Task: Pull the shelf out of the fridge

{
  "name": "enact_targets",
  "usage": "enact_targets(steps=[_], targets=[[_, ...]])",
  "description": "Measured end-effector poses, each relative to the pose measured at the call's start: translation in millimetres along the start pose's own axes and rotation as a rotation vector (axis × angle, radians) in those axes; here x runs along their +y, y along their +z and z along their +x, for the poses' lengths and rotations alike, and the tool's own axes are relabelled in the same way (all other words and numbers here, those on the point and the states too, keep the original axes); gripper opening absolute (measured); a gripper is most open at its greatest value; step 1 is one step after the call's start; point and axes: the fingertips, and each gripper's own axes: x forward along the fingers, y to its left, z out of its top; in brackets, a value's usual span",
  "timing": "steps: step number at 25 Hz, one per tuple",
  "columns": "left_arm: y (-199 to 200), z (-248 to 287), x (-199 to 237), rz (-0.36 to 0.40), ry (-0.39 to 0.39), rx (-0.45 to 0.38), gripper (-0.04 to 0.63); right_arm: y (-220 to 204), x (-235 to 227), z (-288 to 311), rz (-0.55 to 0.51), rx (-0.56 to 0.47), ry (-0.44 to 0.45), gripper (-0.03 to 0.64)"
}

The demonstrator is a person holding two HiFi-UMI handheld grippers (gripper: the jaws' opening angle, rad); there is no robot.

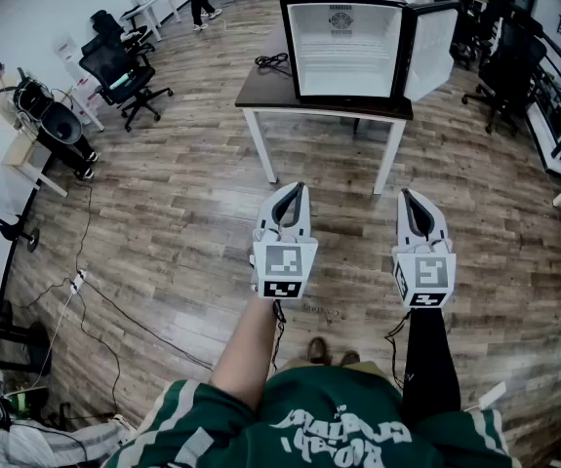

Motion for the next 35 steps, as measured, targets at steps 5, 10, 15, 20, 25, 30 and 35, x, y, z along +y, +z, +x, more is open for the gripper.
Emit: enact_targets(steps=[5,10,15,20,25,30,35], targets=[[6.9,0.8,6.0,-0.01,0.008,-0.012,0.014,4.6,-5.8,2.8,0.014,0.007,-0.014,0.008],[10.0,-3.0,7.3,-0.004,0.013,-0.026,0.014,8.6,-2.3,2.1,0.01,-0.012,-0.011,0.008],[13.2,-2.9,10.3,-0.015,0.018,-0.036,0.015,12.3,-3.7,5.0,0.011,-0.028,-0.012,0.008],[14.1,-0.5,21.0,-0.012,0.024,-0.039,0.015,13.2,-1.1,12.8,0.017,-0.024,-0.016,0.008],[13.8,4.9,31.5,-0.006,0.032,-0.043,0.015,8.7,-6.0,19.6,0.04,-0.016,-0.035,0.008],[13.7,25.6,35.2,-0.008,0.034,-0.058,0.015,5.3,-19.2,39.8,0.049,-0.03,-0.037,0.008],[11.5,74.4,43.2,-0.012,0.059,-0.074,0.014,-3.8,-44.7,85.5,0.033,-0.029,-0.018,0.009]])
